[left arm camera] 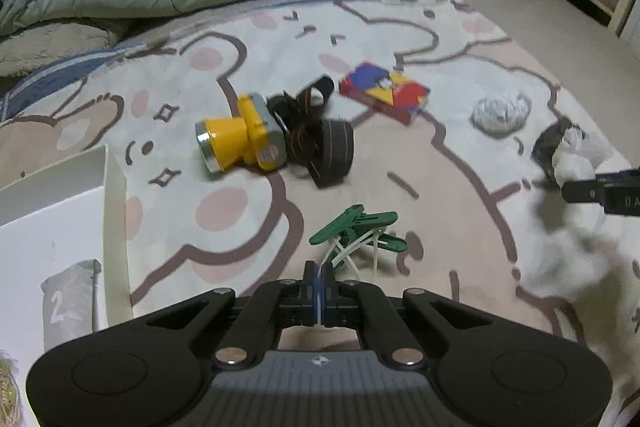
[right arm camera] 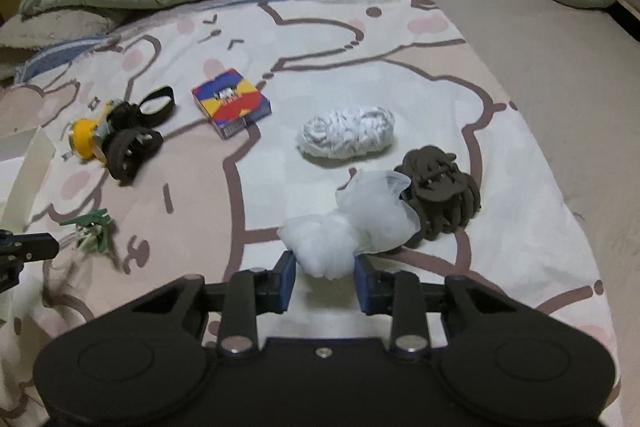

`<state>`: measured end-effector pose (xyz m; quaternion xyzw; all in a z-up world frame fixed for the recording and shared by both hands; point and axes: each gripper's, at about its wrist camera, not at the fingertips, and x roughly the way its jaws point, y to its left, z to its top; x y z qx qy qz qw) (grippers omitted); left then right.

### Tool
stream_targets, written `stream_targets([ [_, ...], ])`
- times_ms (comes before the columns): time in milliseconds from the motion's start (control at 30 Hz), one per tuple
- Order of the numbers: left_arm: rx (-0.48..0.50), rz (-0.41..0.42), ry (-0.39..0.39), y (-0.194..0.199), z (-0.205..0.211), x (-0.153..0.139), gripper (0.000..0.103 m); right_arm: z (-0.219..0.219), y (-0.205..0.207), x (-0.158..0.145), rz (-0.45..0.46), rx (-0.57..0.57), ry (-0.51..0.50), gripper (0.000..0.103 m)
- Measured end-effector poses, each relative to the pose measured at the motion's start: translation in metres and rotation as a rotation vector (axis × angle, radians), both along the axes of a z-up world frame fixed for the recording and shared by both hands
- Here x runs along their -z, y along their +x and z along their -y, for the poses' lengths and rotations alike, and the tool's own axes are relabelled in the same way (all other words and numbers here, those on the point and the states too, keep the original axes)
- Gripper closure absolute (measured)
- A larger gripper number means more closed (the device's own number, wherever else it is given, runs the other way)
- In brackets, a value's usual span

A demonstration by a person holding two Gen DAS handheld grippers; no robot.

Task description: Organize objects

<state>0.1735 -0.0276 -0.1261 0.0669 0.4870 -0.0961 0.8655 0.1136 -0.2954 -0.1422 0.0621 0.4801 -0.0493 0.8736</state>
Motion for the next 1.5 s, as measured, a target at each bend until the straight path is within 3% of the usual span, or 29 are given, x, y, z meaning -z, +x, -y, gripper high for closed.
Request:
stream_targets([
  [400,-0.049,0.128,-0.043,-0.002,-0.013,-0.052,0.102,-0.014,-0.003,-0.046,0.177,-0.002,-0.009,0.072],
  [767,-0.136,0.231,-0.092,-0.01,-0.032,-0.082,0.102,-0.039,-0.007,-0.084,0.31,-0.026,0.013,0.072],
  [1100,-0.2,0.287,-0.121,-0.018,-0.057,-0.099,0.102,-0.072,0.001,-0.098,0.357,-0.059,0.018,0.072],
  [1500,-0.294,0.325,-0.083,-0.03,-0.109,-0.11,0.102,-0.136,0.012,-0.105,0.388,-0.141,0.052,0.072],
])
